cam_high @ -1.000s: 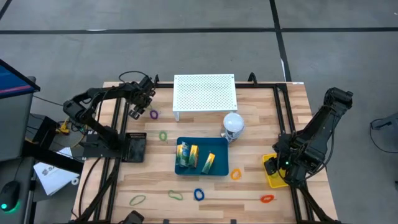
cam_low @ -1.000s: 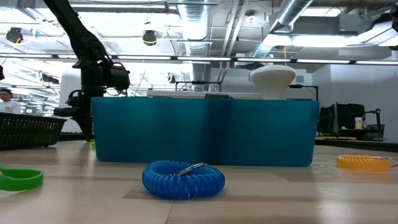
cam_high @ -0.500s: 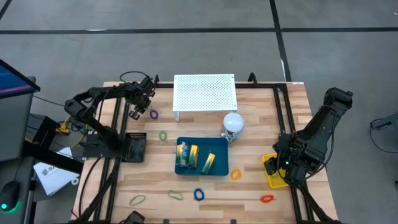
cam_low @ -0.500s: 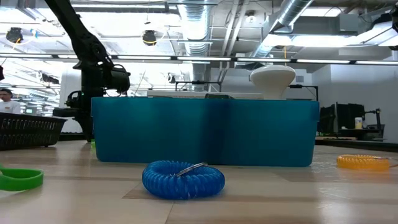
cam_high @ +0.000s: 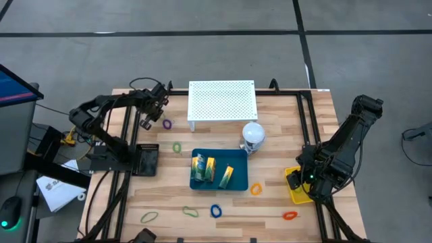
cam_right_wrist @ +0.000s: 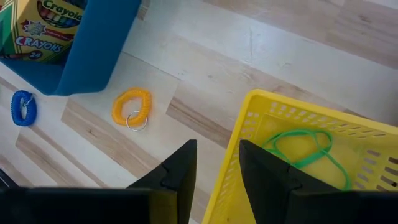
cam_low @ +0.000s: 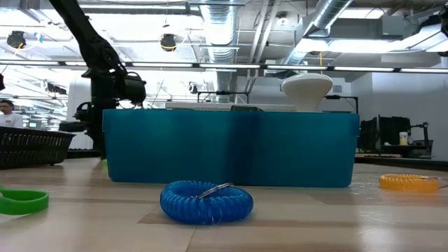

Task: Pick & Place Office Desk Supplies
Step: Put the top green rubber band into the yellow bin

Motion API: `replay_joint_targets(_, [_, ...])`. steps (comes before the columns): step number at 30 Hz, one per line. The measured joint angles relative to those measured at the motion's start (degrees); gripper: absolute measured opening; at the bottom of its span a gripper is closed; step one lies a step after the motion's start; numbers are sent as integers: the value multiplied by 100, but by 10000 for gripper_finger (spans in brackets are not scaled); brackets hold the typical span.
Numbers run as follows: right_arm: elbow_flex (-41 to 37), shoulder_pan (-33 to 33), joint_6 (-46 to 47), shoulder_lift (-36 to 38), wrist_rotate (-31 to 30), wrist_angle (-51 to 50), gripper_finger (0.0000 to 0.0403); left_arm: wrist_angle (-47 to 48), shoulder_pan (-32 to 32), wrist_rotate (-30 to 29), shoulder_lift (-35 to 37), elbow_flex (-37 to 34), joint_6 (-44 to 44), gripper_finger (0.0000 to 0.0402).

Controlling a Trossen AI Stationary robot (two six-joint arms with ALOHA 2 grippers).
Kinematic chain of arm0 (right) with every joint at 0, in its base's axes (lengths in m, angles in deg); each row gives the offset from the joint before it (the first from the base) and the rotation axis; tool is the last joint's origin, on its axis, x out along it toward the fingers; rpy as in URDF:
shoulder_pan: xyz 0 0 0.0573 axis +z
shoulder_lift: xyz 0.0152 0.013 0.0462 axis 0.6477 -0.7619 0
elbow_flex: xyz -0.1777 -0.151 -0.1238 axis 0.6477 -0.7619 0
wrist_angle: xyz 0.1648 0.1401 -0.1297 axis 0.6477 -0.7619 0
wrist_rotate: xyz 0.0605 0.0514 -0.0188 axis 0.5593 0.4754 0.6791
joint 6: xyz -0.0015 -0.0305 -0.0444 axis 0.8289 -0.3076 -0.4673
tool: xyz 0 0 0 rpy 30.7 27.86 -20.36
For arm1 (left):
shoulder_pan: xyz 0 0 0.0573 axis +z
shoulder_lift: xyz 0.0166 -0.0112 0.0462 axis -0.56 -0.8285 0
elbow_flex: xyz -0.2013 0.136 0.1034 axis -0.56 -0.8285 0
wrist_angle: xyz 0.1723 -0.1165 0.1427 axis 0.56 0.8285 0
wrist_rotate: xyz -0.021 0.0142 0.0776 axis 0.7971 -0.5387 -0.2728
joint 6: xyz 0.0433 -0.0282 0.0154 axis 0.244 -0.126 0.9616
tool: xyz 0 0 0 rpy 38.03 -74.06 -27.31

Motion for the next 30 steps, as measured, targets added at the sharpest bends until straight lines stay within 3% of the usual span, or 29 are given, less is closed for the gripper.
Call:
replay_joint_targets(11, [0, 0, 2, -11, -151, -43, 118, -3, -324, 276, 823, 11, 859, 1])
replay_joint_targets(22, [0, -4, 17, -11, -348, -42, 118, -74, -809, 1024, 2289, -546, 3578, 0])
replay_joint_targets(30, [0, -4, 17, -11, -554, -26, 118, -340, -1501, 1710, 3272, -817, 4845, 0])
